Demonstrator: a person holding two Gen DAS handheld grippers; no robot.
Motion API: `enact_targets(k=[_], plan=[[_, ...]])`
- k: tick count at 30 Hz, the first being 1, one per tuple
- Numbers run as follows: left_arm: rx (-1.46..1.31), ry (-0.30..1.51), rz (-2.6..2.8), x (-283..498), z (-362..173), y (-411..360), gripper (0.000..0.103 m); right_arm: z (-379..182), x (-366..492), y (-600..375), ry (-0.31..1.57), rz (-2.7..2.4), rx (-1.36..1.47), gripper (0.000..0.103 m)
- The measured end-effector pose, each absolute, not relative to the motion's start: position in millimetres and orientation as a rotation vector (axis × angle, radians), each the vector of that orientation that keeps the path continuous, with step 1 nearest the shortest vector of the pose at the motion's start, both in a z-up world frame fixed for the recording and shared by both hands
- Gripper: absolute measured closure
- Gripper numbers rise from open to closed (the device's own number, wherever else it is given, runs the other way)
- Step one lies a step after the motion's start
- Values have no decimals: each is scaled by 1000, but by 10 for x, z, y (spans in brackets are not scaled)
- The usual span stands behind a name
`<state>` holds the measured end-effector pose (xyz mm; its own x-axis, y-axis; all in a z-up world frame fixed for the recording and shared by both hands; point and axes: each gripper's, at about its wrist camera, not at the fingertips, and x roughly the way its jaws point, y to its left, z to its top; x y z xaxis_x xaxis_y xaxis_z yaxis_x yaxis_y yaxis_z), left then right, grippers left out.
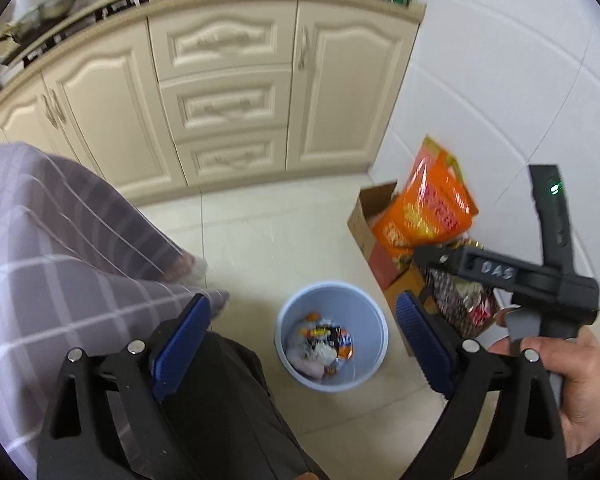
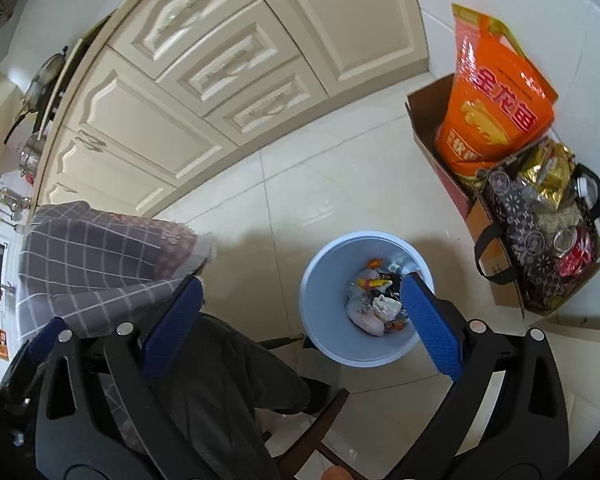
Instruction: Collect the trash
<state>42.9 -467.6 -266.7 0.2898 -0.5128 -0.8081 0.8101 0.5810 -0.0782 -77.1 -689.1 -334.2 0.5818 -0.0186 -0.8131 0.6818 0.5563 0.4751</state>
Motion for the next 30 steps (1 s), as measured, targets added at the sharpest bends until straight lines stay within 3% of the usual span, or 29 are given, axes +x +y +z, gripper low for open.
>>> enact_targets(k=[13, 30], plan=[[244, 681, -795, 555, -1686, -3707, 8, -2233, -243, -6226, 732, -322, 727, 6], [129, 464, -349, 853, -687, -1878, 5, -901, 564, -4401, 596, -41, 384, 6]])
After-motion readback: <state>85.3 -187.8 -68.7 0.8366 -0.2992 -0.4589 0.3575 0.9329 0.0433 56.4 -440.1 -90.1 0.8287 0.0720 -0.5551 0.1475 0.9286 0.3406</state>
